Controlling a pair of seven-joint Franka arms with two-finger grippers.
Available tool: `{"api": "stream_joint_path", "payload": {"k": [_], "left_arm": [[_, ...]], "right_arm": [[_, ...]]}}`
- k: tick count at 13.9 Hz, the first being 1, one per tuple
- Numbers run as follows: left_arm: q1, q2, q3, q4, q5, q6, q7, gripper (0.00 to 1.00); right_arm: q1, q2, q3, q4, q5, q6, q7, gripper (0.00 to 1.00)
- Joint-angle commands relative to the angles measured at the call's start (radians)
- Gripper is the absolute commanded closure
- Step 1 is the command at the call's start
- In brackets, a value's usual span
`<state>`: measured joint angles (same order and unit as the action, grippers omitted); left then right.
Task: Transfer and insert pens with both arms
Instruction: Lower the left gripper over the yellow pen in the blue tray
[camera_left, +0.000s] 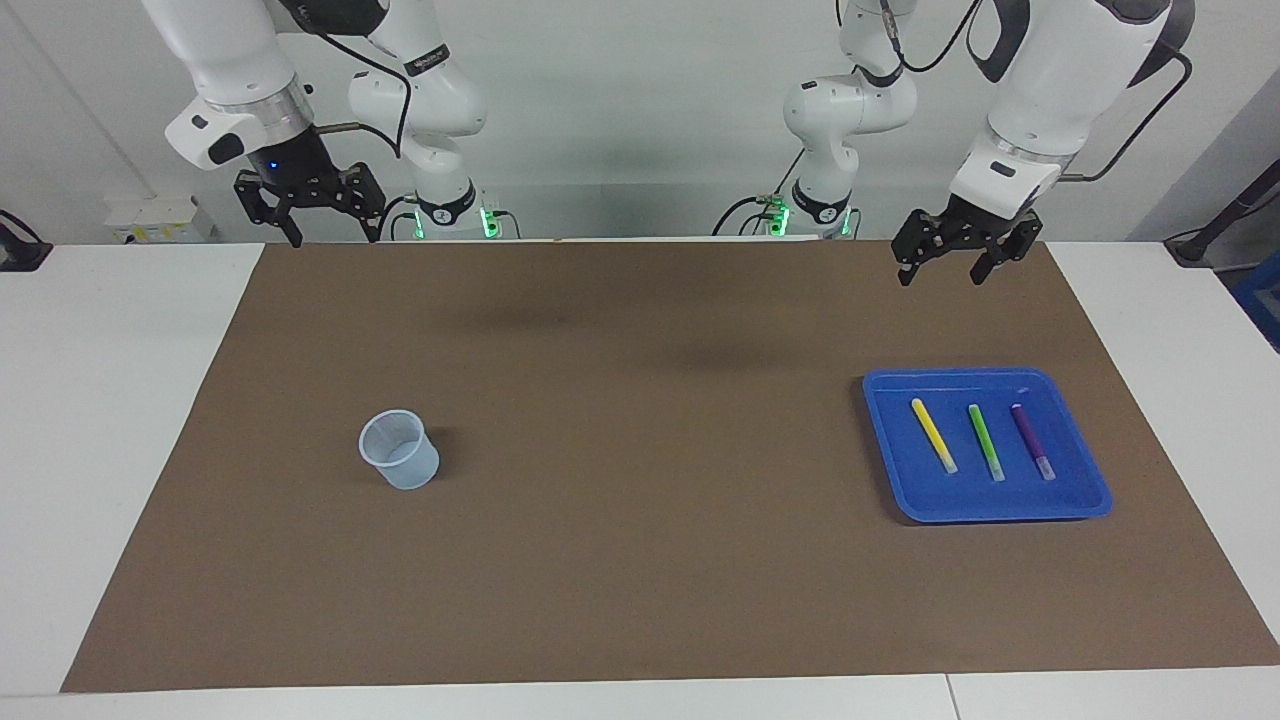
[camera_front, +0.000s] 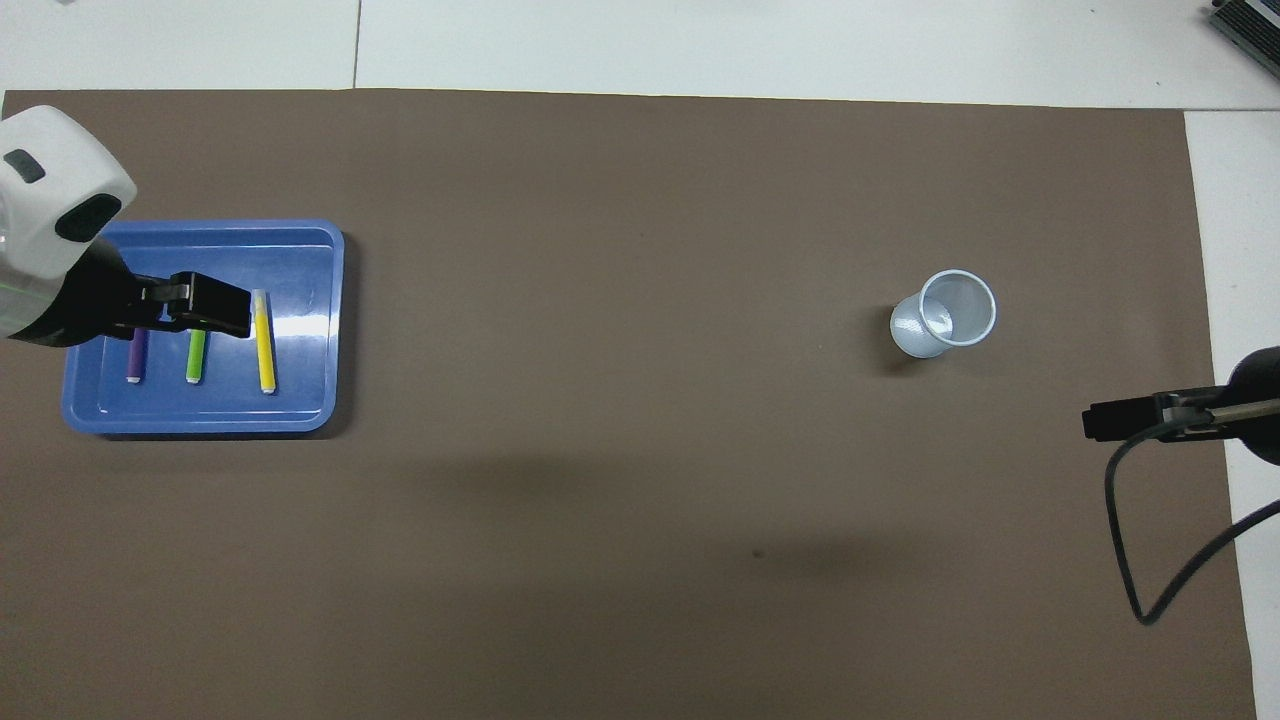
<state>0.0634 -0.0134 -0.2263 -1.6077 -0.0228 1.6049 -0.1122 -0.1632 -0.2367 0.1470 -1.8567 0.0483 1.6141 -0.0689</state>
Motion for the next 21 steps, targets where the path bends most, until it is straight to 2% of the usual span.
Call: {"api": "stream_joint_path", "payload": {"k": [1,15,21], "left_arm": [[0.001,0.0,0.004,-0.003,-0.011,0.01,0.009,0.0],[0.003,-0.016,0.008,-0.005,0.003,0.013,0.002,0.0],[0.01,-0.056,0.01,-0.057,0.001,0.018,-0.006,0.0]], "right_arm": [[-0.001,-0.015,0.005,-0.012,-0.024,-0.008,-0.025,0.0],[0.007,-0.05,0.003,-0.075,-0.024,0.004,-0.071,0.0],[0.007,-0.049,0.003,-0.075,-0.024,0.012,-0.069,0.0]]}}
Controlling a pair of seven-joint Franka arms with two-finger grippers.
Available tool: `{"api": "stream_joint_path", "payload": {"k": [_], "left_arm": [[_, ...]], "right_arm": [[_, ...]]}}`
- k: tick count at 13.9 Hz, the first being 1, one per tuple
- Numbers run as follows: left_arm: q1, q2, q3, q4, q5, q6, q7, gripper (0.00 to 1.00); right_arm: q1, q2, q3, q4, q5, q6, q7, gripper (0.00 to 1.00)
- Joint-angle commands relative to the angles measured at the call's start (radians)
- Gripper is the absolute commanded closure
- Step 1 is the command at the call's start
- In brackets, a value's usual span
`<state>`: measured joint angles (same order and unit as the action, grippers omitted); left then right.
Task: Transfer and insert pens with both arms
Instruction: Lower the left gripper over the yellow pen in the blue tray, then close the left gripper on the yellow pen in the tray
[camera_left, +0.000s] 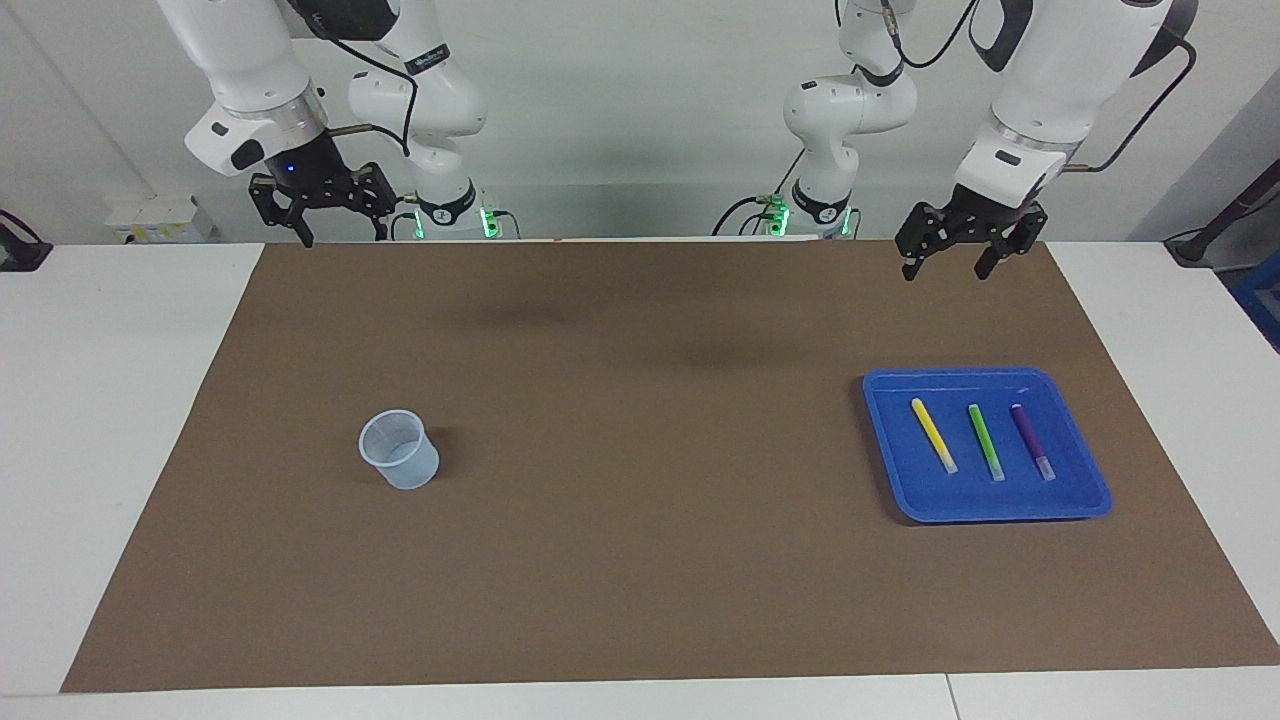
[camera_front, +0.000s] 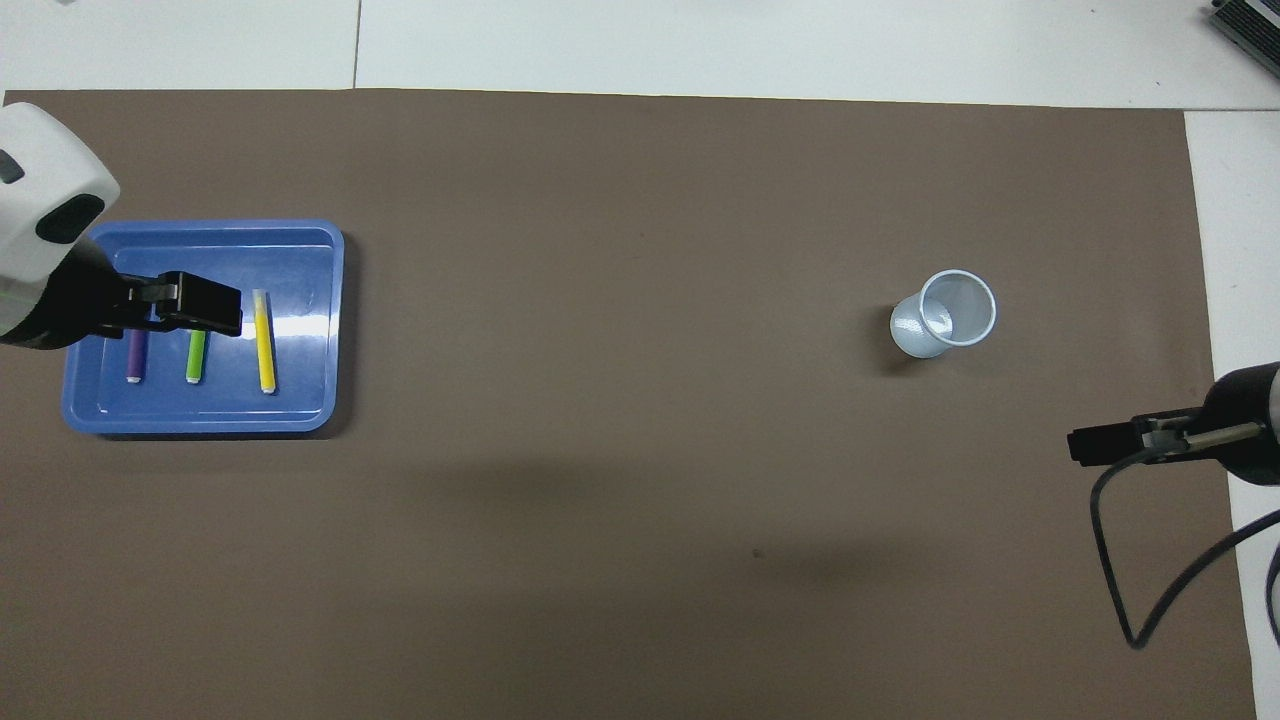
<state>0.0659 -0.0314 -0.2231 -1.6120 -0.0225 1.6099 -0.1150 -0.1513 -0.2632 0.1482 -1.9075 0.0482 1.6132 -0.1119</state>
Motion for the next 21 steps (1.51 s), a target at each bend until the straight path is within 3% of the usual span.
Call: {"api": "stream_joint_path", "payload": {"k": [1,5,11,15,21], "left_arm": [[0.037,-0.041,0.005,-0.066,0.003,0.036,0.012,0.0],[0.051,-0.018,0.005,-0.101,0.018,0.13,0.014,0.0],[0.094,0.14,0.007,-0.109,0.082,0.26,0.018,0.0],[0.133,0.143,0.005,-0.235,0.084,0.376,0.023,0.0],[0.137,0.179,0.005,-0.328,0.084,0.504,0.02,0.0]], "right_arm": [[-0.005,-0.022,0.002,-0.024,-0.024,0.013,-0.023,0.0],[-0.004,-0.022,0.002,-0.022,-0.024,0.013,-0.022,0.0],[-0.004,-0.022,0.002,-0.022,-0.024,0.013,-0.02,0.0],[-0.004,-0.022,0.002,-0.022,-0.024,0.013,-0.02,0.0],[-0.004,-0.022,0.002,-0.022,-0.024,0.013,-0.019,0.0]]}}
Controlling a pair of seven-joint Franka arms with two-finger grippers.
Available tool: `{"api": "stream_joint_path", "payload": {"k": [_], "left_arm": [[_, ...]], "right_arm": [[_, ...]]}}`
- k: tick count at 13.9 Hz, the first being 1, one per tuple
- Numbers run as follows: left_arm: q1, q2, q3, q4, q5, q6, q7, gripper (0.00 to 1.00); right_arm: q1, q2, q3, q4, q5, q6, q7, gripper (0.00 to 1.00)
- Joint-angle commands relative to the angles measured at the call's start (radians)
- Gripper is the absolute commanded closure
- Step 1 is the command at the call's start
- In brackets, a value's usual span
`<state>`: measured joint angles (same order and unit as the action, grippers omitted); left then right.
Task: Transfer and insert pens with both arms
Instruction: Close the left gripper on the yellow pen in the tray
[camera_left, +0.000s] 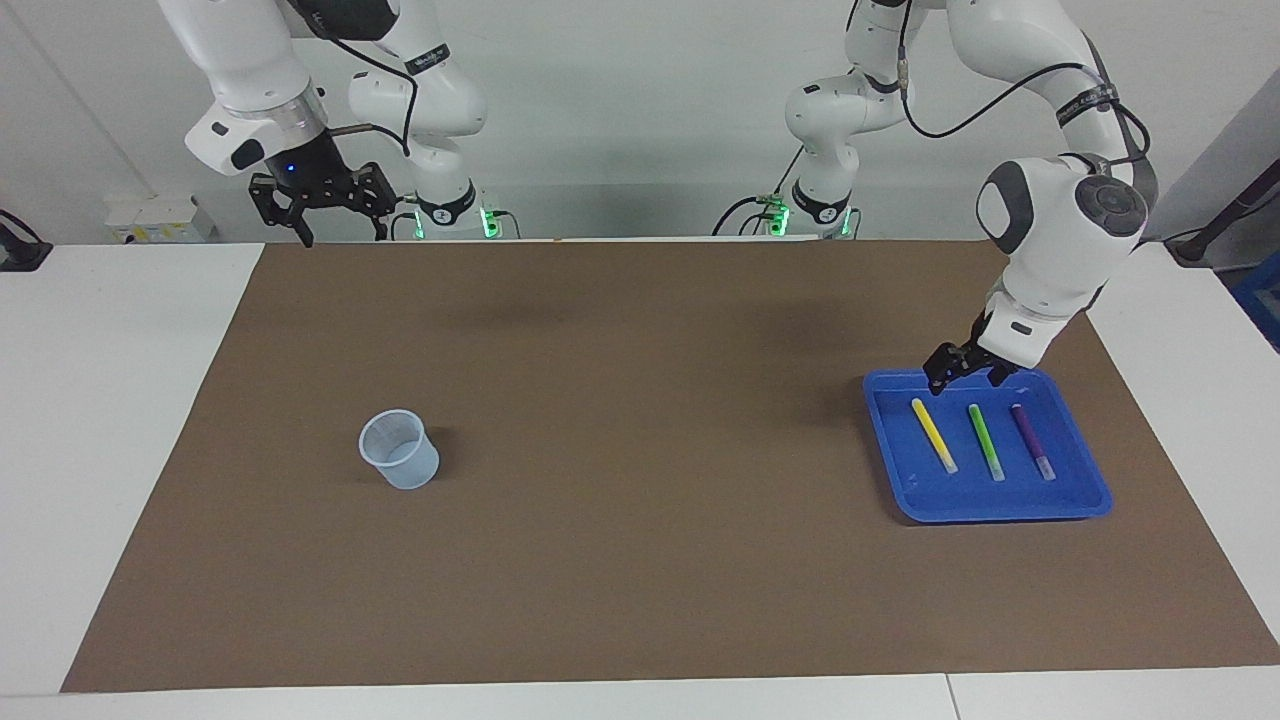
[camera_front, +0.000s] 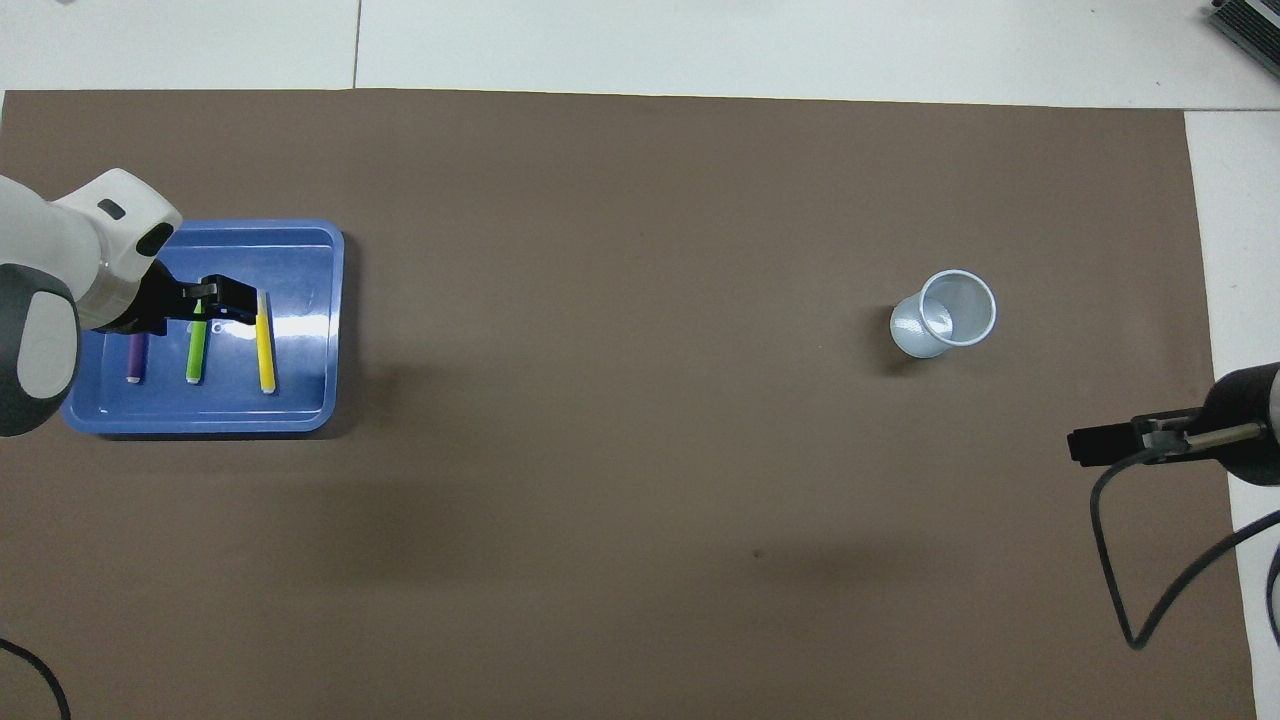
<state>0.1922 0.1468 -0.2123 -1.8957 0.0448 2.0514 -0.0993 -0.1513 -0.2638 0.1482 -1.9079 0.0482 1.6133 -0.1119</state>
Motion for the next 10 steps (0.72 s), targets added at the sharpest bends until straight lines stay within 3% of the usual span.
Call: {"api": "stream_joint_path", "payload": {"k": [1,7,10], "left_arm": [[0.015,0.028,-0.004,-0.049,0.017,0.084,0.003,0.0],[0.043,0.109,-0.004,-0.12,0.017,0.233,-0.007,0.01],[0.032,0.115,-0.004,-0.12,0.017,0.237,-0.039,0.19]], "right_arm": [[-0.004,-0.022,0.002,-0.022,-0.024,0.013,-0.019,0.0],[-0.004,-0.034,0.002,-0.045,-0.024,0.02,-0.015,0.0],[-0.002,-0.04,0.002,-0.062,-0.024,0.037,-0.017,0.0]]}}
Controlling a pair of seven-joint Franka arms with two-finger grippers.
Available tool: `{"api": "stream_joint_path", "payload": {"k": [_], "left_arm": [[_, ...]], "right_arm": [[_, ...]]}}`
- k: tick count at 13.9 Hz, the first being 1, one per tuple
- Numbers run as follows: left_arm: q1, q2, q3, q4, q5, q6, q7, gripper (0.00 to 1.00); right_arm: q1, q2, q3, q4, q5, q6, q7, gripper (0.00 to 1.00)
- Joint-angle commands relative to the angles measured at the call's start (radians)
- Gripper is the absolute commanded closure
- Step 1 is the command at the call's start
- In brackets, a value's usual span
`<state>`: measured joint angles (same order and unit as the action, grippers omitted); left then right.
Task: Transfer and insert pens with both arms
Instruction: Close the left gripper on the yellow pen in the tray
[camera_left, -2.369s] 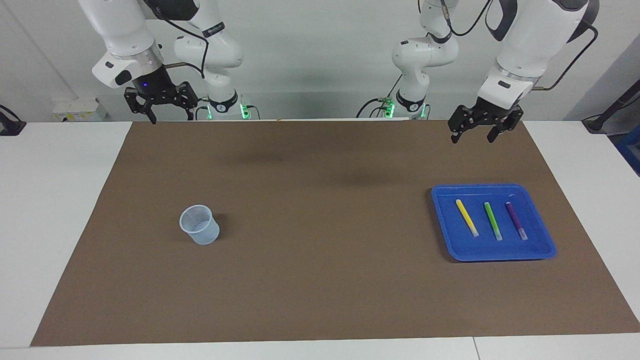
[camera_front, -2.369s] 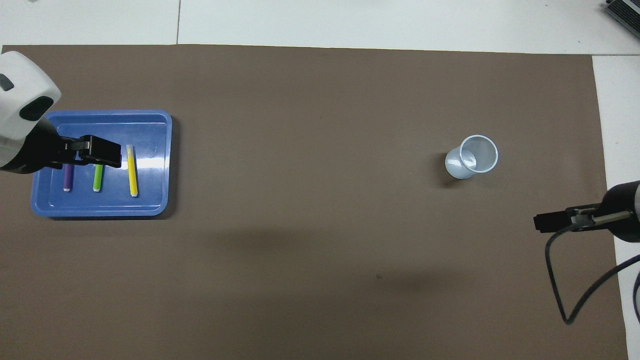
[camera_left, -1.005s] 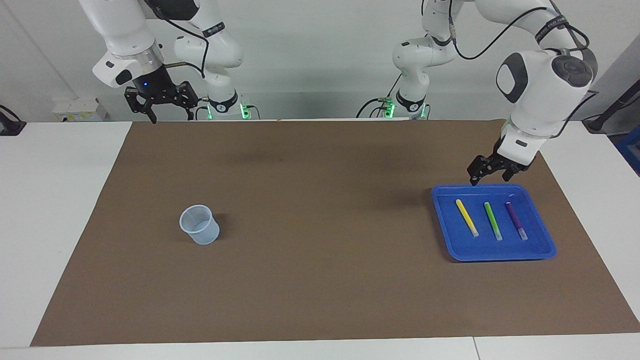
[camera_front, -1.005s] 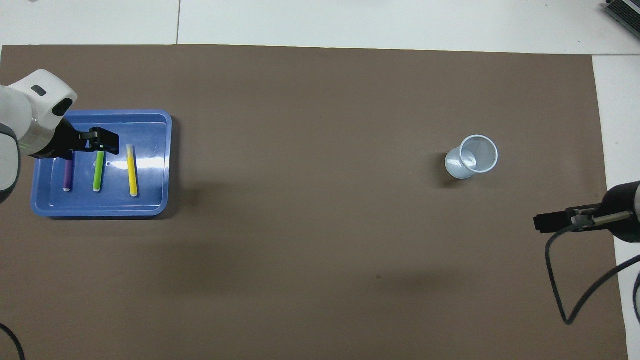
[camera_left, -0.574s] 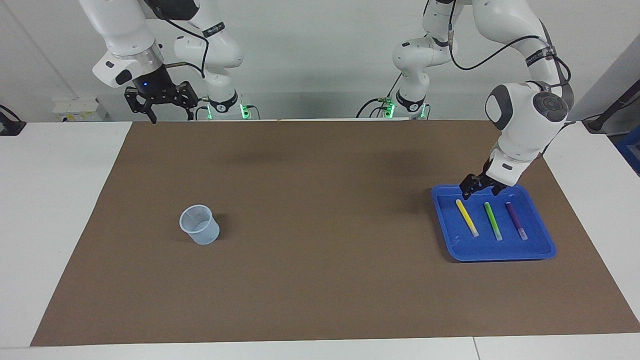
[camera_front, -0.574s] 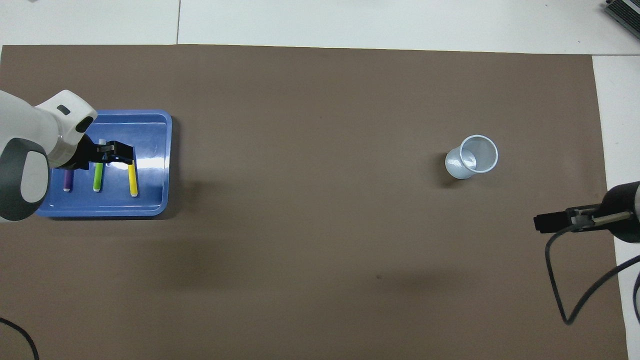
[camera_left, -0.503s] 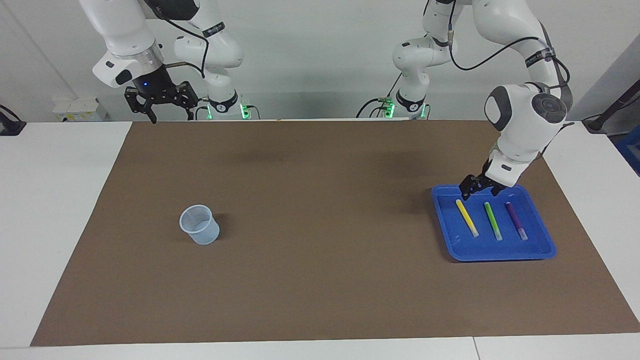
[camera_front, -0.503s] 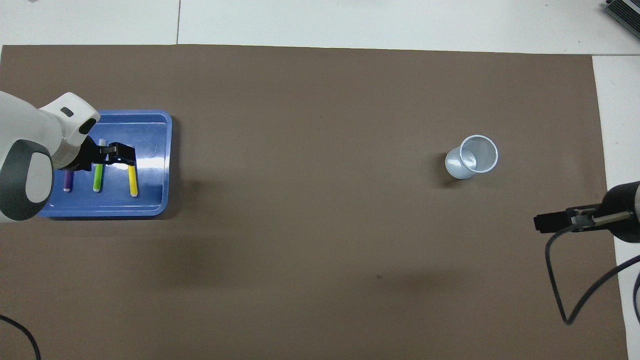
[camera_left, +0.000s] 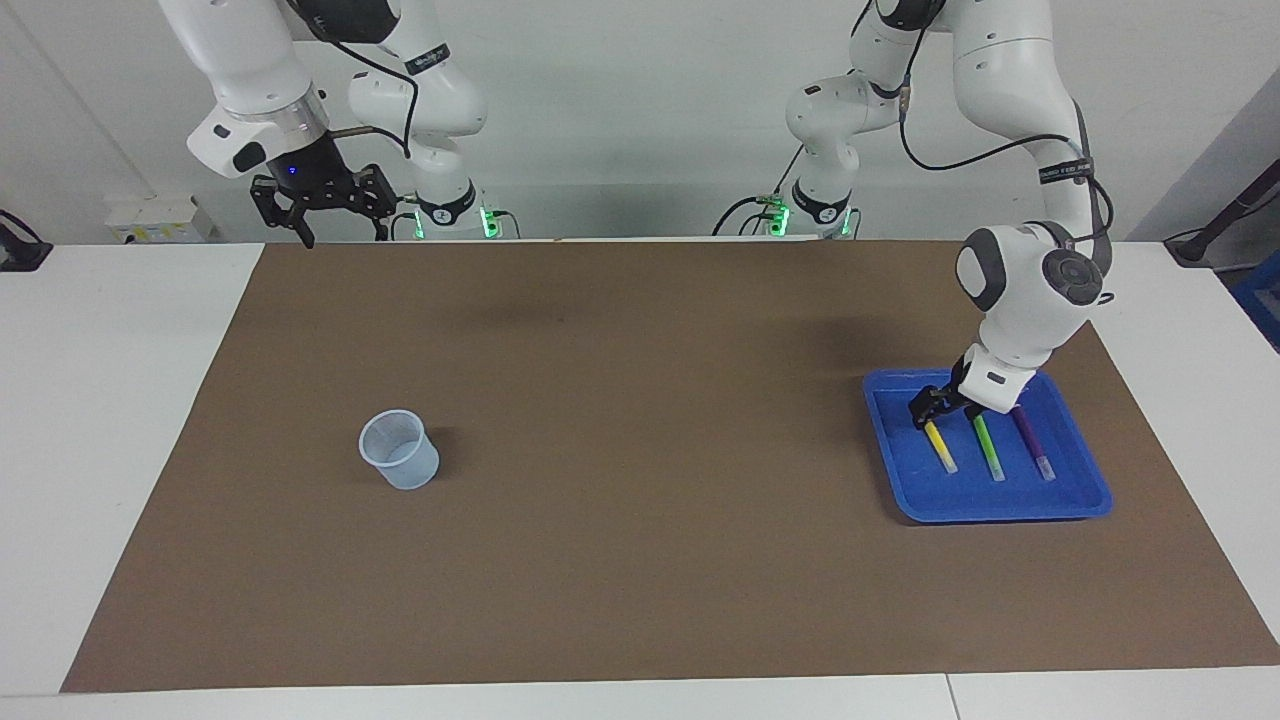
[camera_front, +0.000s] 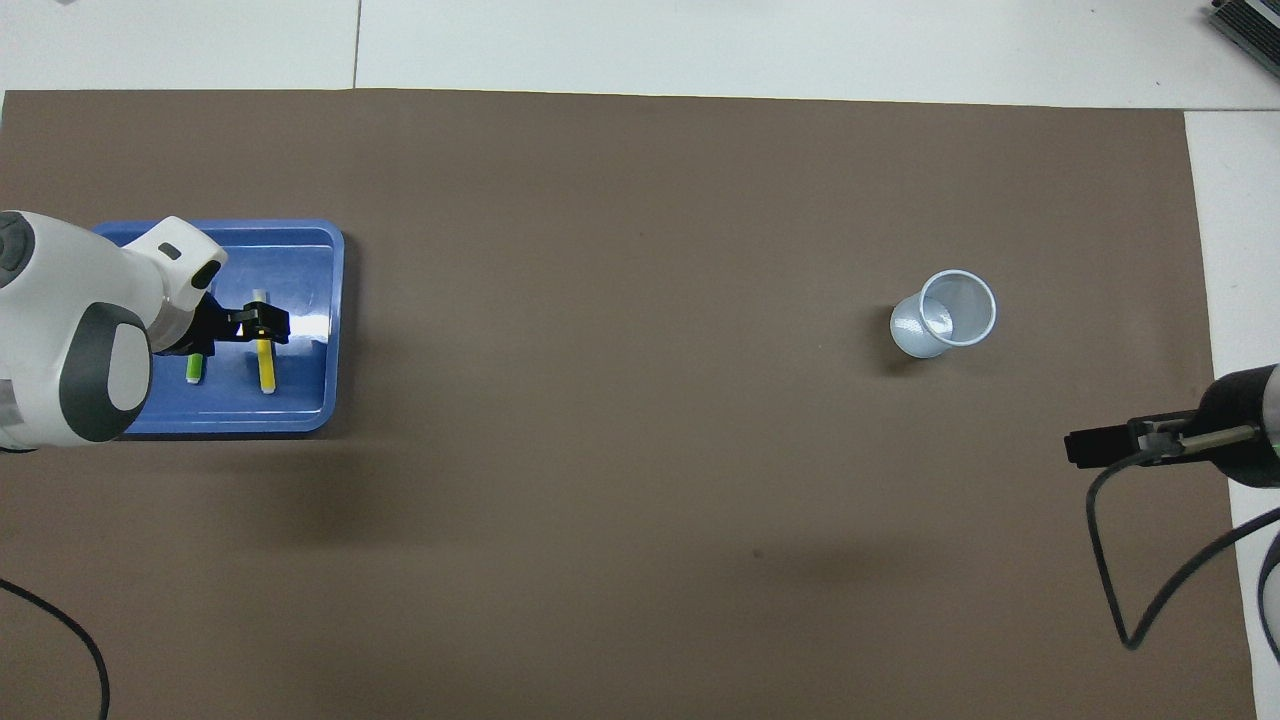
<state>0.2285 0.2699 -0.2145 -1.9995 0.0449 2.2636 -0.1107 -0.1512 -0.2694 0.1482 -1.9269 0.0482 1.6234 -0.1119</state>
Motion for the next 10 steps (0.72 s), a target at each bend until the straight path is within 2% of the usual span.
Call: {"api": "stream_joint_path", "payload": {"k": [1,10], "left_arm": [[-0.006,-0.008,-0.003,-0.021,0.016,0.031,-0.027,0.19],[-0.004,0.031,-0.002,-0.036,0.047,0.106,-0.009,0.2]], "right_arm": [[-0.004,-0.034,0.002,-0.041,-0.024,0.027,-0.018,0.0],[-0.004,-0.034,0.001,-0.041,-0.024,0.019,-0.022,0.0]]}}
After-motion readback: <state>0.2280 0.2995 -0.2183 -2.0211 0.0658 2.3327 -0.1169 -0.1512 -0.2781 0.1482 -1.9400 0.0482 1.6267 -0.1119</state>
